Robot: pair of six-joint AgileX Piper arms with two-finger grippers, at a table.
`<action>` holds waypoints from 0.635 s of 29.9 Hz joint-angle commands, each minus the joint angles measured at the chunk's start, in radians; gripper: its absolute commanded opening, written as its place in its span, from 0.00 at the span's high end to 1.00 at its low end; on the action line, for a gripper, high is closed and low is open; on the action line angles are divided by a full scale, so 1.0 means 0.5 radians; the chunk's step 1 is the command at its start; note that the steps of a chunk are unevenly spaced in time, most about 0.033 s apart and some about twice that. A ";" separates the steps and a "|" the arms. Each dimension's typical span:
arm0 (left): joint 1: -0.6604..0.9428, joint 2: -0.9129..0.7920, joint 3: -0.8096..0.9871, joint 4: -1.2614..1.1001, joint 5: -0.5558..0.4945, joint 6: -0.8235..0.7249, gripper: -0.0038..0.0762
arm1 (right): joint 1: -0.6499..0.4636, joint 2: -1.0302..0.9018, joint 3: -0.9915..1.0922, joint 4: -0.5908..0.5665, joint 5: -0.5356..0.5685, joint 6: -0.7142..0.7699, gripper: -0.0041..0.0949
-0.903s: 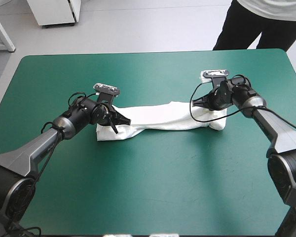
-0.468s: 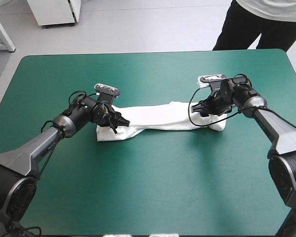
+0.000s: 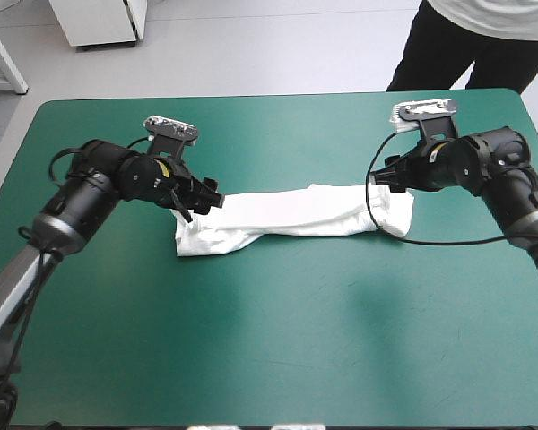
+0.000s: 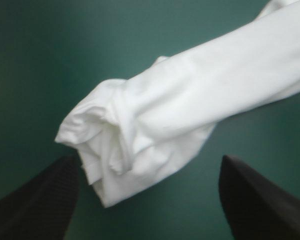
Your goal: Fold the cloth
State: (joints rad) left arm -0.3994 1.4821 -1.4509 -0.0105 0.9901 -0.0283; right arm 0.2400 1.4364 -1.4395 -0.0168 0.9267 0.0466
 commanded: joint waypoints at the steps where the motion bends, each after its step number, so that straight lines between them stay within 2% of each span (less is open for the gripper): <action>1: -0.015 -0.167 -0.131 -0.371 -0.032 0.234 0.59 | -0.013 -0.186 -0.065 -0.124 0.028 0.093 0.32; 3: -0.015 -0.183 -0.151 -0.560 -0.032 0.410 0.88 | -0.013 -0.224 -0.065 -0.198 0.100 0.154 0.32; 4: -0.015 -0.183 -0.160 -0.673 -0.032 0.525 0.96 | -0.013 -0.242 -0.065 -0.241 0.145 0.189 0.32; 9: -0.015 -0.095 -0.164 -0.990 -0.087 0.734 0.96 | -0.179 -0.295 -0.065 -0.240 0.282 0.239 0.32; 15: -0.015 0.179 -0.164 -1.161 -0.129 0.903 0.96 | -0.446 -0.284 -0.065 -0.023 0.235 0.169 0.32; 19: -0.037 0.362 -0.164 -1.200 -0.213 0.953 0.96 | -0.490 -0.239 -0.065 0.034 0.196 0.113 0.32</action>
State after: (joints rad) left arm -0.4046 1.6545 -1.5022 -0.5530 0.9494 0.4260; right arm 0.0125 1.3271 -1.4395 -0.0211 1.0849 0.1315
